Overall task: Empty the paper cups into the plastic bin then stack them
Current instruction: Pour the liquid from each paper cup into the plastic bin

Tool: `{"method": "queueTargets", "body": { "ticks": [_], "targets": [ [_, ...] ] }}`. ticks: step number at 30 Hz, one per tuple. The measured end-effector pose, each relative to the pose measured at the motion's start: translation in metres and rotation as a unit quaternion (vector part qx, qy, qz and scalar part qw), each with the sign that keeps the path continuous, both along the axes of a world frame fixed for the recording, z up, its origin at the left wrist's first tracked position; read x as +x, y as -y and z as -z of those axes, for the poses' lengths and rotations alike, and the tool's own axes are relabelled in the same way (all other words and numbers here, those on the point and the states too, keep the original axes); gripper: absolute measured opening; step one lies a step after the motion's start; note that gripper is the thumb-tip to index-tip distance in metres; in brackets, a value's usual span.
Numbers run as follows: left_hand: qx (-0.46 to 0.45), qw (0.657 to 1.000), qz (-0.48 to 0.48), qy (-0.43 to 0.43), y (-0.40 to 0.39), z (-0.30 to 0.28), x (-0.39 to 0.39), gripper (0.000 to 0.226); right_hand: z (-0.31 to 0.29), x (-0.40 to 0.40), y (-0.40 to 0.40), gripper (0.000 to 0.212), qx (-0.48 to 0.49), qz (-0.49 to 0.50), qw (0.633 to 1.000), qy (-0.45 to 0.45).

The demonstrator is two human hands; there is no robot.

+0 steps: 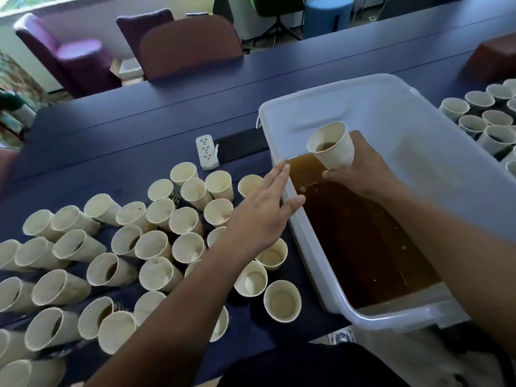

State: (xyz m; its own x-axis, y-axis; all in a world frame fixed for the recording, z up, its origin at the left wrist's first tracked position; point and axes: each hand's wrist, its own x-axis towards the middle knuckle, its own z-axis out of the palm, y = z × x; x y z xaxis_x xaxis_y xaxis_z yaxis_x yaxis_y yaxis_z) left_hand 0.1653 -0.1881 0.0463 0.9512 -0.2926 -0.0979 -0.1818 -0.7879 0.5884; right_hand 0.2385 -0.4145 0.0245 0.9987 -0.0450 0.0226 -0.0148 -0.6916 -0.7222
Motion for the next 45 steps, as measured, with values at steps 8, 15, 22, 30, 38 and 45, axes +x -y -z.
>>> {"method": "queueTargets", "body": {
  "ticks": [8, 15, 22, 30, 38, 45],
  "targets": [
    [0.028, 0.999, 0.009, -0.023, -0.001, -0.001, 0.004, 0.070, 0.008, 0.005, 0.002, 0.068, -0.115, -0.026, 0.992, -0.046],
    [0.031, 0.999, 0.013, -0.031, -0.001, -0.001, 0.005, 0.071, 0.012, 0.008, 0.004, 0.073, -0.171, -0.045, 0.982, -0.063],
    [0.027, 0.999, 0.014, -0.029, -0.002, 0.000, 0.005, 0.071, 0.019, 0.012, 0.010, 0.071, -0.221, -0.056, 0.971, -0.071],
    [0.023, 0.999, 0.012, -0.027, -0.002, 0.000, 0.005, 0.071, 0.021, 0.013, 0.009, 0.060, -0.337, -0.052, 0.940, 0.014],
    [0.021, 0.999, 0.011, -0.032, -0.002, 0.000, 0.006, 0.071, 0.017, 0.010, 0.000, 0.062, -0.434, -0.024, 0.895, 0.103],
    [0.012, 0.999, 0.012, -0.037, -0.002, 0.000, 0.005, 0.070, 0.017, 0.005, -0.005, 0.060, -0.446, -0.012, 0.889, 0.106]
  ]
}}
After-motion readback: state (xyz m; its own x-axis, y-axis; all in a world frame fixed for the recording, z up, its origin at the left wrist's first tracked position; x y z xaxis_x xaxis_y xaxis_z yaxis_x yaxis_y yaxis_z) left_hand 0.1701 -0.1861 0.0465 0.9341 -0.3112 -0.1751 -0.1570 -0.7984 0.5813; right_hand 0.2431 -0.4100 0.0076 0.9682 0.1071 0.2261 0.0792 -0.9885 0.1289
